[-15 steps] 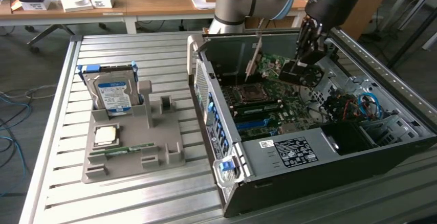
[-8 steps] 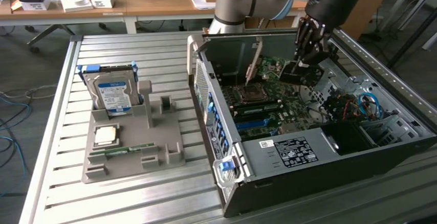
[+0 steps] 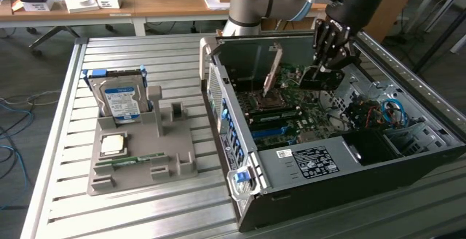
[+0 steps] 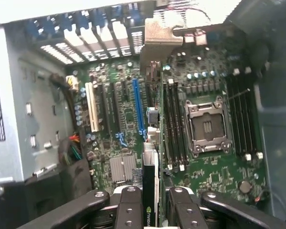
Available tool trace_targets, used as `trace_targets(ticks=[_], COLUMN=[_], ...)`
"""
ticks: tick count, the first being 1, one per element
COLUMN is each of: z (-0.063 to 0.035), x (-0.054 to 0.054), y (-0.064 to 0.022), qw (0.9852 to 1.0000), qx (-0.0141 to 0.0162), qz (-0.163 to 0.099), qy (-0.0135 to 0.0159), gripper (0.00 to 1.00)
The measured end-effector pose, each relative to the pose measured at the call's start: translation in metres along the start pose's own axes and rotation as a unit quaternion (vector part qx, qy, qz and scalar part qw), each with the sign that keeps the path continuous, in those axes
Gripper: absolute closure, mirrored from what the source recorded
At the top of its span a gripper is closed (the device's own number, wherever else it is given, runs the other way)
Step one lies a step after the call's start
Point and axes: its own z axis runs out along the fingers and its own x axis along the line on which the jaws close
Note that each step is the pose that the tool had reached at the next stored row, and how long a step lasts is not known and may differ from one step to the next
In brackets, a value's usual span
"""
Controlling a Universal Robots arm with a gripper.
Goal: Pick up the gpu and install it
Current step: 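Insert the gpu into the slot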
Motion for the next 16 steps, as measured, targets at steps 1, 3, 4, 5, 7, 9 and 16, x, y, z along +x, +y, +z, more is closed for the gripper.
trace_targets(ticks=[1, 3, 4, 5, 7, 9, 16], z=[0.0000, 0.0000, 0.0000, 0.0000, 0.0002, 0.0005, 0.0018], x=[0.0000, 0.0000, 0.0000, 0.0000, 0.0000, 0.0000, 0.0002], y=[0.0000, 0.0000, 0.0000, 0.0000, 0.0002, 0.0003, 0.0016], qw=[1.0000, 0.9997, 0.9996, 0.9996, 0.9996, 0.9995, 0.9987], qx=[0.0003, 0.0007, 0.0007, 0.0008, 0.0018, 0.0049, 0.0128], qz=[-0.009, -0.025, -0.026, -0.027, -0.028, -0.033, -0.048], qy=[0.0006, 0.0017, 0.0018, 0.0019, 0.0018, 0.0014, 0.0010], gripper=[0.74, 0.74, 0.74, 0.74, 0.74, 0.74, 0.74])
